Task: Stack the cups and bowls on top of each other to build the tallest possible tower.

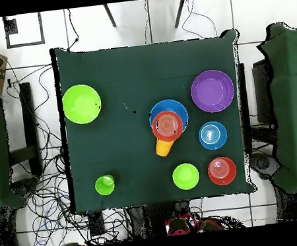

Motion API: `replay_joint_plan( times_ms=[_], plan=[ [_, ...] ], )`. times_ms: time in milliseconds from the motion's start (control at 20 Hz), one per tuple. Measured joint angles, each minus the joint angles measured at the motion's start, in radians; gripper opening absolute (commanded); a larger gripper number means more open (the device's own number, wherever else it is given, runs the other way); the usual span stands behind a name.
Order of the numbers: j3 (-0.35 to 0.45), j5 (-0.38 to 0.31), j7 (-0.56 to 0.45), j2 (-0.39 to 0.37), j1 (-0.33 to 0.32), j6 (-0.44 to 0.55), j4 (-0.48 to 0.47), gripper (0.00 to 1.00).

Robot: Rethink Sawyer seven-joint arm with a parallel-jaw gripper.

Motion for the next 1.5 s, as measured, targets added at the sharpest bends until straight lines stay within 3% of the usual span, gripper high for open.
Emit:
replay_joint_plan(
  times_ms=[300,550,700,900,1250,1500],
  plan=[
    [0.152,0.015,0.000,-0.121,-0.133,0.167,0.015,1.00],
    [0.295,0.069,0.000,-0.226,-0.258,0.307,0.023,1.00],
    [0.347,0.098,0.000,-0.266,-0.291,0.355,0.025,1.00],
    [0.441,0.153,0.000,-0.337,-0.353,0.422,0.033,1.00],
    [0.639,0.312,-0.003,-0.482,-0.498,0.536,0.055,1.00],
    [0.754,0.404,-0.011,-0.569,-0.558,0.627,0.056,1.00]
  ],
)
